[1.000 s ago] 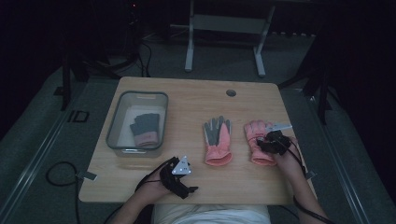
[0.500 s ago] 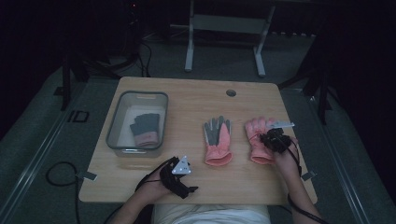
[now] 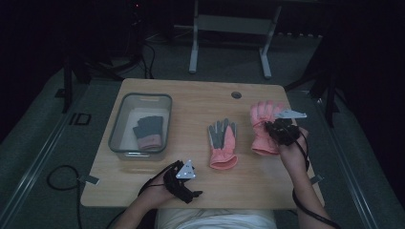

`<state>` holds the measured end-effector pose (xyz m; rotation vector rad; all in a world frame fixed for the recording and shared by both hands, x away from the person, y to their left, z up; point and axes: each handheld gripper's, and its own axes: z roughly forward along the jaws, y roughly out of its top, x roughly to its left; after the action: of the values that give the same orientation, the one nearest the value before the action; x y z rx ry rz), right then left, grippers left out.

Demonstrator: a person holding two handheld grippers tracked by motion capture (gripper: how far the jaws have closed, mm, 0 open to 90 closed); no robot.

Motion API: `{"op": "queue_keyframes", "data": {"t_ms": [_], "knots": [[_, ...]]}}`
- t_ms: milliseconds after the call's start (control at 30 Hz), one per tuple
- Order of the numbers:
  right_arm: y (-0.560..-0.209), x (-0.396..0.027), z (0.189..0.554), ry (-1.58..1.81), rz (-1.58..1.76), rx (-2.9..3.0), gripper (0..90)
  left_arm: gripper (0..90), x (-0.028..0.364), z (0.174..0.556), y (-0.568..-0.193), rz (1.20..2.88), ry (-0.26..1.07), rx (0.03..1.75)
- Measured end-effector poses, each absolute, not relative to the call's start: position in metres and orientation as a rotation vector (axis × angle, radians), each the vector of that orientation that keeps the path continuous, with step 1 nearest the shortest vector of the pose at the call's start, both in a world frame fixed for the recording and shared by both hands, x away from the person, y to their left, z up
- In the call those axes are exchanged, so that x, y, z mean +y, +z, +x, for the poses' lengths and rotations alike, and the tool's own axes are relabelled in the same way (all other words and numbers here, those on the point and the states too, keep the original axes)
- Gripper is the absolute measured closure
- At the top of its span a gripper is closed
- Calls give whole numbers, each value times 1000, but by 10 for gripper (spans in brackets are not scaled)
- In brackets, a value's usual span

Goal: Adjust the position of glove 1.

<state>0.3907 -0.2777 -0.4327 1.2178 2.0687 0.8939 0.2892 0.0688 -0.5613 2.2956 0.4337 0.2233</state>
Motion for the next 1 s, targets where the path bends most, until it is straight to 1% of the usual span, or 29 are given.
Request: {"op": "queue_keyframes", "data": {"t_ms": [33, 133, 333, 367, 433, 733, 1000], "knots": [[-419, -266, 388, 929, 1199, 2060, 863, 80, 69, 290, -561, 2297, 219, 437], [-409, -253, 387, 949, 1175, 2066, 863, 80, 68, 290, -562, 2296, 218, 434], [-396, -221, 384, 989, 1095, 2081, 863, 80, 69, 290, -562, 2286, 226, 445], [-396, -221, 384, 989, 1095, 2081, 863, 80, 69, 290, -562, 2286, 226, 445], [-395, -205, 383, 1004, 1073, 2096, 863, 80, 69, 289, -561, 2287, 229, 446], [-400, -174, 382, 1028, 1055, 2134, 863, 80, 69, 289, -561, 2287, 224, 439], [-427, -157, 378, 1003, 1087, 2186, 863, 80, 69, 289, -561, 2293, 228, 433]]}}
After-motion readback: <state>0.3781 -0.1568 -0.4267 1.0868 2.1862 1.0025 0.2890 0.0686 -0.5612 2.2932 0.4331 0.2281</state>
